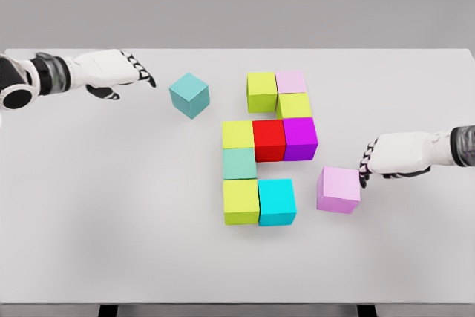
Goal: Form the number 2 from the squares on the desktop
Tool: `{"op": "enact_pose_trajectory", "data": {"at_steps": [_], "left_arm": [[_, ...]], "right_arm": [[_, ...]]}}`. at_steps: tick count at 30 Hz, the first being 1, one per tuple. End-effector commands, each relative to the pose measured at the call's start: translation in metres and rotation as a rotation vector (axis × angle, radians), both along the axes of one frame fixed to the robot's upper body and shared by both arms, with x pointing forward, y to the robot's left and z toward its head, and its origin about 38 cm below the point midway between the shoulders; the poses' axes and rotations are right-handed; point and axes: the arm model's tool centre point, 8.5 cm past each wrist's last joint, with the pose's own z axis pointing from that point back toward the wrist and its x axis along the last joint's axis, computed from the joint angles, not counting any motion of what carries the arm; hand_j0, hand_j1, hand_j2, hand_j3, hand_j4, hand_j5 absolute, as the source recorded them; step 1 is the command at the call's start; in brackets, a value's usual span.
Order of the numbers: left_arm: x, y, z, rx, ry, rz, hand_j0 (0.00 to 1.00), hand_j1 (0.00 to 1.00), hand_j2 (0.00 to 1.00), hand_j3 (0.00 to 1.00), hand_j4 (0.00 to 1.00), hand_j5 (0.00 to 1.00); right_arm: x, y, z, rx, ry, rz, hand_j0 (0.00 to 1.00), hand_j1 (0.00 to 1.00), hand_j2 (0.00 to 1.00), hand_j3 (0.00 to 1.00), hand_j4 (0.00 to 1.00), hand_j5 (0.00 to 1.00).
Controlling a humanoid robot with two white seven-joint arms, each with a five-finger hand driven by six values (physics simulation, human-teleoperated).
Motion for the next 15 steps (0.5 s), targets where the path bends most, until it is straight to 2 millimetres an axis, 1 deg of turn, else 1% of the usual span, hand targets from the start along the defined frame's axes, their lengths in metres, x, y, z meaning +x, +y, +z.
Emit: {"op": "enact_pose_trajectory", "data": {"at_steps": [1, 7, 12, 15], "left_arm": [[-0.003, -0.008, 0.003, -0.005, -0.009, -0.029, 0.80, 0.80, 0.80, 0.80, 0.80, 0.80], [-0.007, -0.011, 0.000, -0.009, -0.004, -0.041, 0.80, 0.80, 0.80, 0.80, 0.80, 0.80], [-0.008, -0.008, -0.002, -0.009, 0.001, -0.035, 0.80, 0.80, 0.80, 0.80, 0.80, 0.80], [-0.009, -0.009, -0.005, -0.010, 0.008, -0.036, 0.80, 0.80, 0.80, 0.80, 0.80, 0.80]], "right_arm": [[0.000, 0.002, 0.000, 0.006, 0.001, 0.001, 0.59, 0.59, 0.59, 0.59, 0.59, 0.59], [-0.001, 0.003, 0.000, 0.013, 0.004, 0.004, 0.59, 0.59, 0.59, 0.59, 0.59, 0.59], [-0.011, 0.019, 0.005, 0.031, 0.004, 0.057, 0.59, 0.59, 0.59, 0.59, 0.59, 0.59], [-0.010, 0.019, 0.005, 0.031, 0.002, 0.058, 0.59, 0.59, 0.59, 0.59, 0.59, 0.59]]}}
